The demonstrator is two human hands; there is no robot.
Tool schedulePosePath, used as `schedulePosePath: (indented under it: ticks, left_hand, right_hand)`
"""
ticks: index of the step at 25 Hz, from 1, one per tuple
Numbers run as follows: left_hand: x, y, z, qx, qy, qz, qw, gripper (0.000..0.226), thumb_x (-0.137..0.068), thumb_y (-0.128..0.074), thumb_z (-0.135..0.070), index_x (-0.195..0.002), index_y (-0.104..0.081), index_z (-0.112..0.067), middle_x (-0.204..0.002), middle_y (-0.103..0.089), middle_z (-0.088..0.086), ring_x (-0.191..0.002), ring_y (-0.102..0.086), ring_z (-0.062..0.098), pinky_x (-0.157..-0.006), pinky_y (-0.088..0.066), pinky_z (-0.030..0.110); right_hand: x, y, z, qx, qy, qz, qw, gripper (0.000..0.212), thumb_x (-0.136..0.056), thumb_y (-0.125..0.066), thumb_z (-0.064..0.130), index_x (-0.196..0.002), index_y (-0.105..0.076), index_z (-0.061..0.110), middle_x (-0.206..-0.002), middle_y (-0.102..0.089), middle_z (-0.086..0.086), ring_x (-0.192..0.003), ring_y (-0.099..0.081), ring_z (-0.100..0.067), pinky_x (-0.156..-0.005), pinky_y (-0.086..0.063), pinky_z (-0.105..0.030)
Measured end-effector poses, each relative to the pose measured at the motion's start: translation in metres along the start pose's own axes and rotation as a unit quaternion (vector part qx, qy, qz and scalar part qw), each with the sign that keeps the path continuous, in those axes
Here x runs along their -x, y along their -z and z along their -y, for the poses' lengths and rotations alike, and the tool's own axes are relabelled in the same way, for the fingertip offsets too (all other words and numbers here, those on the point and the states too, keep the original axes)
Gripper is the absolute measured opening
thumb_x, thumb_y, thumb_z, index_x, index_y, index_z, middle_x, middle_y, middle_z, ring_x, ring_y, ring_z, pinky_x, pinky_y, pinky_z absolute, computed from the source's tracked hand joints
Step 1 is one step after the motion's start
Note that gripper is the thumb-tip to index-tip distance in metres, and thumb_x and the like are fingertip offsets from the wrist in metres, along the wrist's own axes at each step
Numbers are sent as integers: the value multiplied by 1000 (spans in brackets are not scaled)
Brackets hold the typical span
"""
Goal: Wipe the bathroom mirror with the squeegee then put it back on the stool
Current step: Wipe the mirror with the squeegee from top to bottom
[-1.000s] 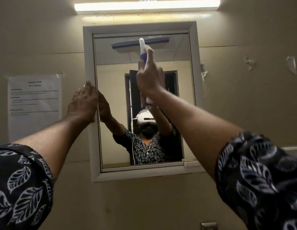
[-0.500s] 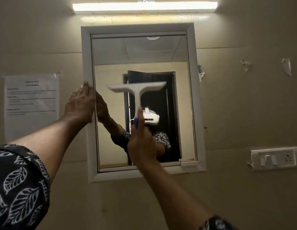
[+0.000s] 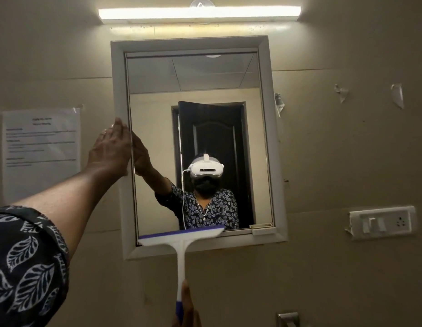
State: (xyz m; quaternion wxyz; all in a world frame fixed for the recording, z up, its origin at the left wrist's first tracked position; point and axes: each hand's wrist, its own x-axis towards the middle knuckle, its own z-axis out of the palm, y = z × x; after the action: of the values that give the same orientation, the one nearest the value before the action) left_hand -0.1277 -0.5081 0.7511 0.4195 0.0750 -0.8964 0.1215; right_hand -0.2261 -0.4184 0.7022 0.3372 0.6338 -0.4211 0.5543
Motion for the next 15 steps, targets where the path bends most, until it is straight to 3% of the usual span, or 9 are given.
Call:
schedulePosePath:
  ticks: [2, 3, 6, 8, 9, 11, 12, 13, 15]
  left_hand:
    - [0, 0, 0, -1, 1, 0, 1000, 107, -75, -74, -4, -151, 1, 0, -159, 6, 18, -148, -5, 32, -120, -10, 38]
    - [-1, 0, -1, -4, 2, -2, 1000, 106, -76, -74, -3, -151, 1, 0, -159, 5, 19, -148, -5, 32, -120, -10, 38]
    - [-2, 0, -3, -10, 2, -12, 1000, 100, -79, -69, 0, -151, 1, 2, -158, 3, 22, -147, -5, 34, -120, -10, 38]
    - [-4, -1, -3, -3, 0, -20, 1000, 98, -79, -68, 1, -150, -1, 3, -158, 1, 23, -147, -8, 35, -120, -12, 39]
    - [-5, -2, -3, -1, 0, -23, 1000, 98, -79, -69, 1, -150, -2, 3, -157, 0, 23, -147, -9, 35, -120, -12, 39]
    - [-7, -3, -2, -2, -1, -21, 1000, 101, -77, -71, 0, -150, -2, 3, -157, 0, 24, -147, -9, 35, -120, -12, 40]
    - [-8, -4, -2, 0, -2, -18, 1000, 103, -76, -73, -1, -150, -2, 3, -157, 0, 23, -147, -9, 35, -120, -12, 40]
    - [-8, -4, -1, 4, -2, -15, 1000, 106, -74, -75, -1, -150, -1, 3, -158, 1, 23, -147, -9, 35, -120, -12, 40]
    - [-9, -5, 1, 9, -3, -14, 1000, 111, -70, -78, -2, -150, -2, 2, -158, 1, 22, -147, -9, 35, -120, -12, 39]
  right_hand:
    - [0, -15, -20, -107, -40, 33, 993, 126, -71, -64, 60, -120, -4, -39, -127, -8, -61, -121, -13, -73, -101, -32, -3]
    - [-7, -20, -22, -151, -49, 115, 981, 133, -66, -63, 67, -120, -5, -39, -126, -8, -61, -119, -12, -74, -103, -32, -4]
    - [-5, -34, -14, -147, -29, 134, 980, 134, -63, -65, 66, -121, -5, -39, -127, -8, -61, -120, -12, -74, -103, -33, -7]
    - [-3, -26, 1, 28, -21, -46, 998, 134, -55, -75, 58, -125, -8, -34, -133, -11, -56, -127, -15, -66, -106, -33, -19]
    - [-1, -19, 26, 136, 2, -113, 984, 132, -52, -78, 52, -126, -9, -33, -133, -15, -54, -129, -19, -62, -107, -32, -27]
    - [-4, 20, 90, 278, -2, -191, 941, 105, -67, -72, 41, -126, -21, -29, -110, -48, -51, -115, -55, -35, -96, -45, -19]
    - [-17, 38, 102, 322, 40, -168, 931, 77, -80, -59, 31, -128, -28, -20, -84, -64, -32, -89, -64, -17, -75, -51, -9]
    - [-24, 55, 121, 382, -4, -186, 905, 57, -90, -46, 27, -134, -31, -6, -67, -63, -7, -62, -61, -13, -52, -50, -10]
    - [-51, 89, 159, 476, -111, -194, 850, 44, -98, -36, 23, -141, -29, 14, -61, -47, 10, -48, -52, -9, -41, -44, -18]
